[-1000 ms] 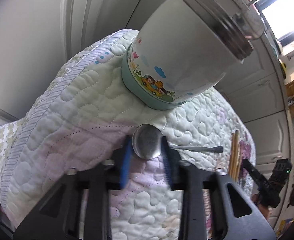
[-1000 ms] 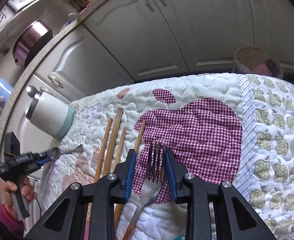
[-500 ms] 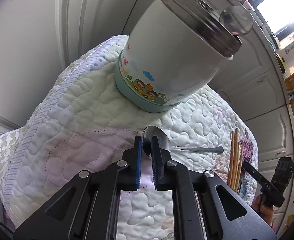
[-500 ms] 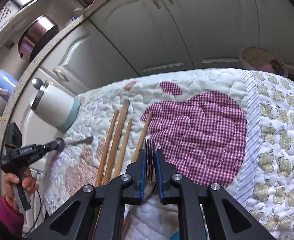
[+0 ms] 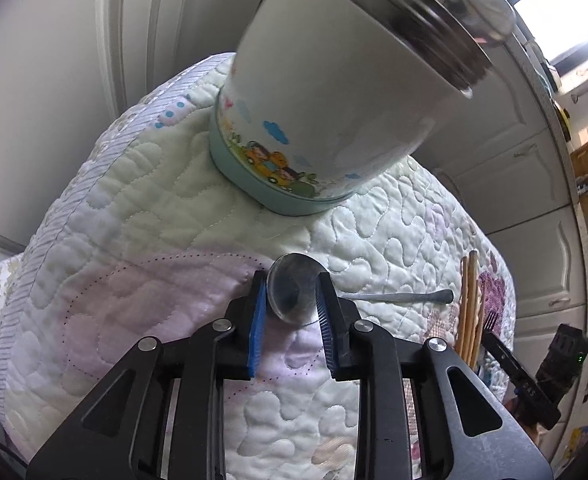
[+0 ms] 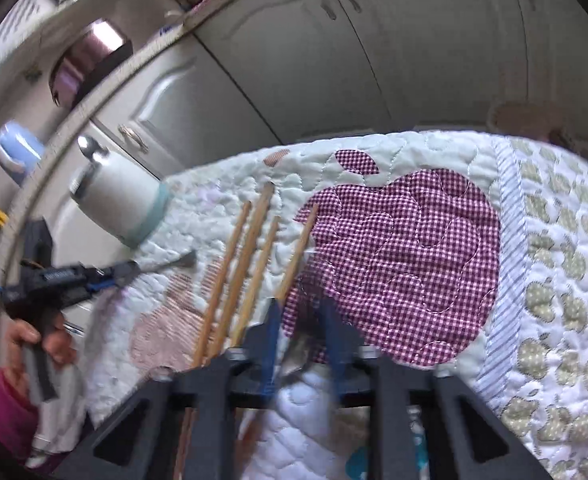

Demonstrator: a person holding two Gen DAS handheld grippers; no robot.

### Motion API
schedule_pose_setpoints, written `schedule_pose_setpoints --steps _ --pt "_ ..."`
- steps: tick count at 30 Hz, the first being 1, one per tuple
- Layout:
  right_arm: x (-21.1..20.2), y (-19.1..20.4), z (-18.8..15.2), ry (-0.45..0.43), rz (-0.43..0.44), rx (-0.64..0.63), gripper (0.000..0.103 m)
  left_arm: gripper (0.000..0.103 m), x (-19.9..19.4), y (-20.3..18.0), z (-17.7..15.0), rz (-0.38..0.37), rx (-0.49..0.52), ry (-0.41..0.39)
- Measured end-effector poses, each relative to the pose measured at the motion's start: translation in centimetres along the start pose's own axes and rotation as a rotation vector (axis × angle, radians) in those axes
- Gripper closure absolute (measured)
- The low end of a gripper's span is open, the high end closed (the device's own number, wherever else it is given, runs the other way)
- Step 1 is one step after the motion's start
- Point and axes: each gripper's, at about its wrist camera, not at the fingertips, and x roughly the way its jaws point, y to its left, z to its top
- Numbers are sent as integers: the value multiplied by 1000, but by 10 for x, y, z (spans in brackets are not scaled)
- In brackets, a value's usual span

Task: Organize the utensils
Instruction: 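Close right tool on the steel fork while left tool grasps the steel spoon, then lift the steel spoon and steel fork and carry them over the white jar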

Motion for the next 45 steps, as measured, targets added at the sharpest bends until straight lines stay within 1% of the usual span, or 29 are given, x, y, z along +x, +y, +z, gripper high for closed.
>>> schedule_pose_setpoints --steps 2,4,9,13,21,28,36,45 --pt "-2 5 -2 -12 -7 -19 100 94 1 -6 -2 -6 17 -3" --pt "-5 10 -2 -20 -23 -33 100 95 -3 -9 -4 -8 33 -18" --pt "-23 17 -3 -45 -13 -22 101 98 -21 -21 -7 -13 89 -60" --pt "-47 30 -2 -91 -10 -35 101 99 -36 -26 -10 -31 102 -76" --pt "-94 67 -2 -170 -33 -132 101 102 -82 -42 -14 -11 205 -132" --pt "-121 94 9 -221 -50 -194 101 102 -126 -40 -15 14 246 -187" --pt "-128 129 31 -260 -37 -239 101 102 -167 -37 -9 19 252 -246" --pt "-121 177 70 -289 -11 -288 101 102 -207 -34 15 54 250 -315"
